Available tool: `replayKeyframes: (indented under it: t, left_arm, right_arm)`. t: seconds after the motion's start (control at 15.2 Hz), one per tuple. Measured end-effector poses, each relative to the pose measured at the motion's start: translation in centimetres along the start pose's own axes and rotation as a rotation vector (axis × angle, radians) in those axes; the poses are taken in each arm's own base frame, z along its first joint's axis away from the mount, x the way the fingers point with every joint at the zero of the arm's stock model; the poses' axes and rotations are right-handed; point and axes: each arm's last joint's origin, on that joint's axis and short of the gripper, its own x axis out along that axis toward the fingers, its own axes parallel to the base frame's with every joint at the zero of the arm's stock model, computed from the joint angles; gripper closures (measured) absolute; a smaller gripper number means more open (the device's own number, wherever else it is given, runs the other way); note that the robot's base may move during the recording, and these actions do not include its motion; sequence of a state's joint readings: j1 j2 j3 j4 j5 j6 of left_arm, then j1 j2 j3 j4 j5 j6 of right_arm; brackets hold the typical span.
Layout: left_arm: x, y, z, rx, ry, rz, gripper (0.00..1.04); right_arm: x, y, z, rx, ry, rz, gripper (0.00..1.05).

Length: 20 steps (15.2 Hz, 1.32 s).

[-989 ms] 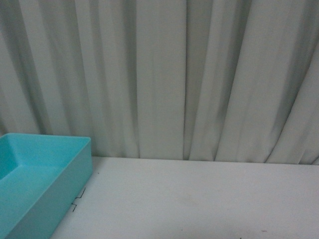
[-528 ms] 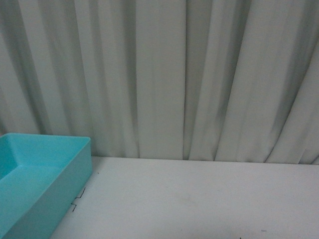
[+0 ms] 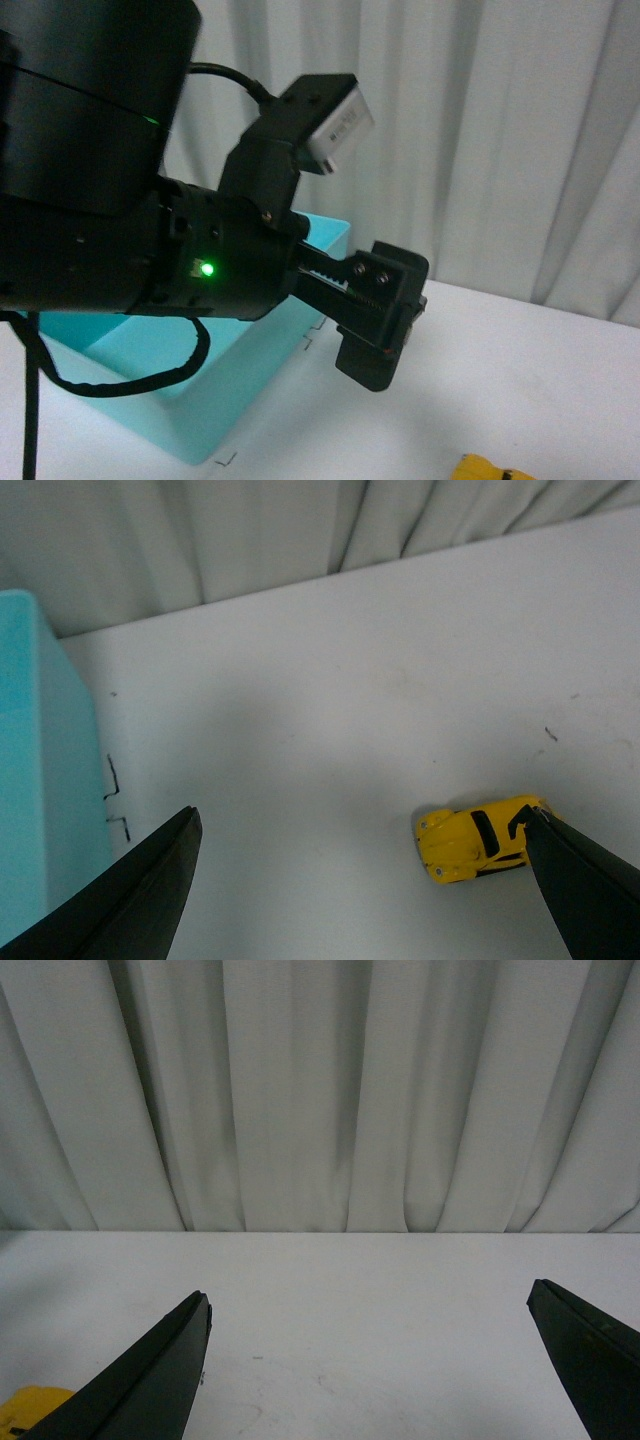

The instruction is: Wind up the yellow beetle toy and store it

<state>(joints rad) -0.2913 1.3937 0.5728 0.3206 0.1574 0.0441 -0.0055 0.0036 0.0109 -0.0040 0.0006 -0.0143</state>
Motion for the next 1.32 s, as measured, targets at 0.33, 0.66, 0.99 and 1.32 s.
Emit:
replayKeyframes:
  t: [0.33, 0.66, 0.99, 1.32]
  left_arm:
    - [5.3, -4.3, 2.7, 0.393, 0.064, -0.19, 0.07]
    - [8.8, -9.0, 0.3, 0.721, 0.205, -0.406, 0.07]
    - [14.3, -11.3, -3.1, 0.935, 0.372, -0.501, 0.07]
    - [16.0, -9.4, -3.1, 0.969, 0.429, -0.49, 0.07]
  right_arm:
    - [0.0, 0.0, 0.0, 0.0, 0.0, 0.0, 0.06]
    - [0.0, 0.0, 0.0, 0.0, 0.0, 0.0, 0.06]
    - [0.0, 0.0, 0.0, 0.0, 0.0, 0.0, 0.06]
    - [0.0, 0.0, 0.0, 0.0, 0.0, 0.0, 0.06]
